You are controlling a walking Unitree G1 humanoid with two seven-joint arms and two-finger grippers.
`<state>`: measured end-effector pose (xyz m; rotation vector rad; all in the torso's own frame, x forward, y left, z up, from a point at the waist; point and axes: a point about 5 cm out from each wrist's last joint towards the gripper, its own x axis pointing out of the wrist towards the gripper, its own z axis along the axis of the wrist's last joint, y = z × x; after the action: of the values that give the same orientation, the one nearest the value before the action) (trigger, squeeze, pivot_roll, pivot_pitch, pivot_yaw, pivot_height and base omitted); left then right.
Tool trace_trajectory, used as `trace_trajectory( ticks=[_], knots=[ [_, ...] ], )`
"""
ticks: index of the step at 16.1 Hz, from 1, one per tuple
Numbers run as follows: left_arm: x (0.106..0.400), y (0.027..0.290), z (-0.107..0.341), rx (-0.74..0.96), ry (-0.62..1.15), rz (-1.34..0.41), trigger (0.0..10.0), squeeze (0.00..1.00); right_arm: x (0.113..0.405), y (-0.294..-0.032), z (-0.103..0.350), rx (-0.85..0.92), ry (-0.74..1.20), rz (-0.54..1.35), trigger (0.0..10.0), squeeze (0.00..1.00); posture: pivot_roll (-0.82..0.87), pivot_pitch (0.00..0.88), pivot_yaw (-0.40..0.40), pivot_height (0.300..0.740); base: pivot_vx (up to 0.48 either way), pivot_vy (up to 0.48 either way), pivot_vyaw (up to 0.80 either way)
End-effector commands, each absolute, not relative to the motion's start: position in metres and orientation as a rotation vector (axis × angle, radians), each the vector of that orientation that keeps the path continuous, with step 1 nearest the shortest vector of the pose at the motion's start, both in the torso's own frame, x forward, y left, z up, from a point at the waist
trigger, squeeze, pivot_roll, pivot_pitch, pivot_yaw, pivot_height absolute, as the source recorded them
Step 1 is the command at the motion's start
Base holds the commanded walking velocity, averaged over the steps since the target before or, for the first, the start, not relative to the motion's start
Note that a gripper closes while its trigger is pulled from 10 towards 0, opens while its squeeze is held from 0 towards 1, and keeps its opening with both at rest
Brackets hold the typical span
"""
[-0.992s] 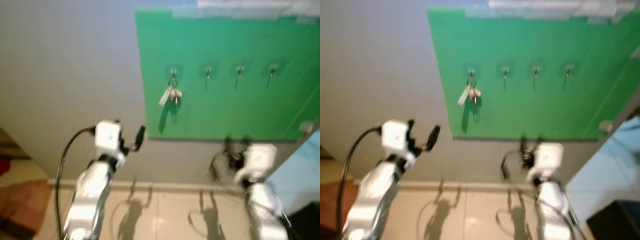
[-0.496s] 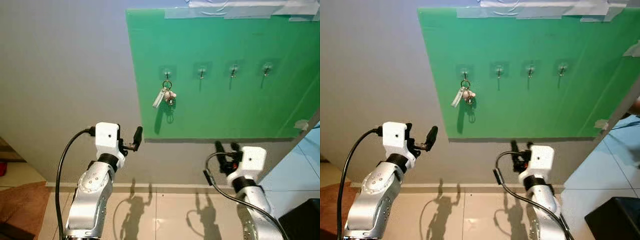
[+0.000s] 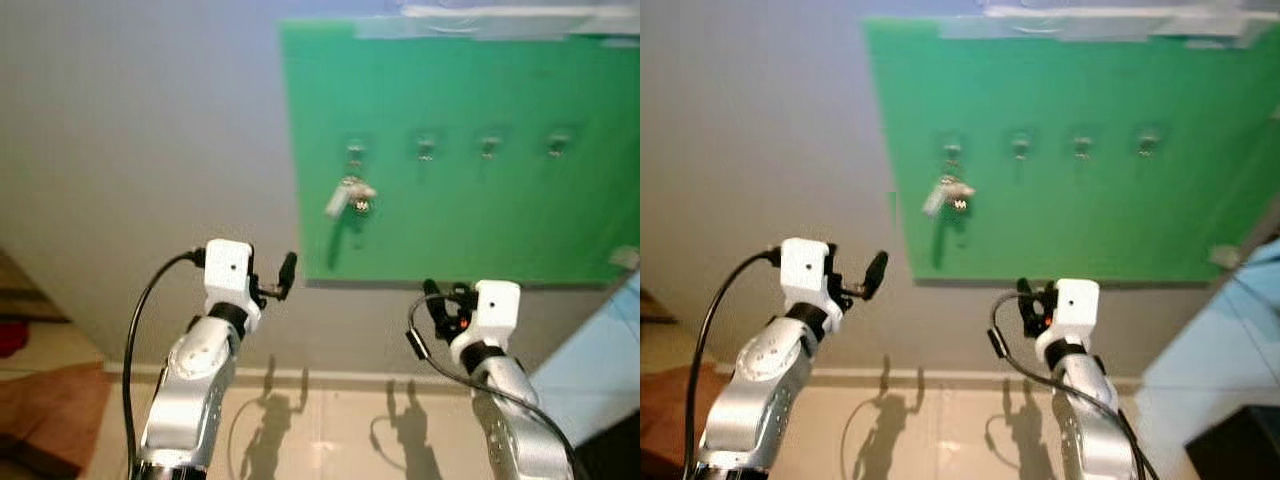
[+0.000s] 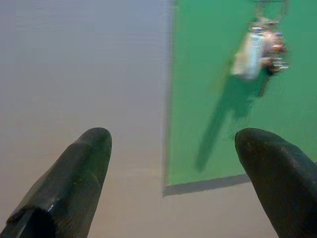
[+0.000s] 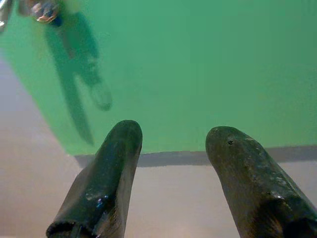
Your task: Hang keys on a hook
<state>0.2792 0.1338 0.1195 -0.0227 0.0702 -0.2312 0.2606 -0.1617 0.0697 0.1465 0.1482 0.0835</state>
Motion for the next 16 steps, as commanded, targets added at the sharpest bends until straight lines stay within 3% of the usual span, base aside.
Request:
trace_trajectory(
  ticks=[1,13,16],
  knots=[
    [0.2791,0.1373,0.1177,-0.016,0.083,-0.219,10.0,0.00,0.2623,-0.1572,0.0689,0.164,0.162,0.100,10.0,0.00,-0.04,0.000,0.042,0.740,0.000,0.472,0.00],
    [0.2815,0.1321,0.1177,-0.004,0.072,-0.251,10.0,0.00,0.2622,-0.1532,0.0616,0.151,0.203,0.127,10.0,0.00,-0.04,0.000,0.040,0.740,0.000,0.479,0.00],
    [0.2817,0.1331,0.1179,0.006,0.069,-0.247,10.0,0.00,0.2630,-0.1528,0.0601,0.130,0.209,0.138,10.0,0.00,-0.04,0.000,0.034,0.740,0.000,0.000,0.78]
  ],
)
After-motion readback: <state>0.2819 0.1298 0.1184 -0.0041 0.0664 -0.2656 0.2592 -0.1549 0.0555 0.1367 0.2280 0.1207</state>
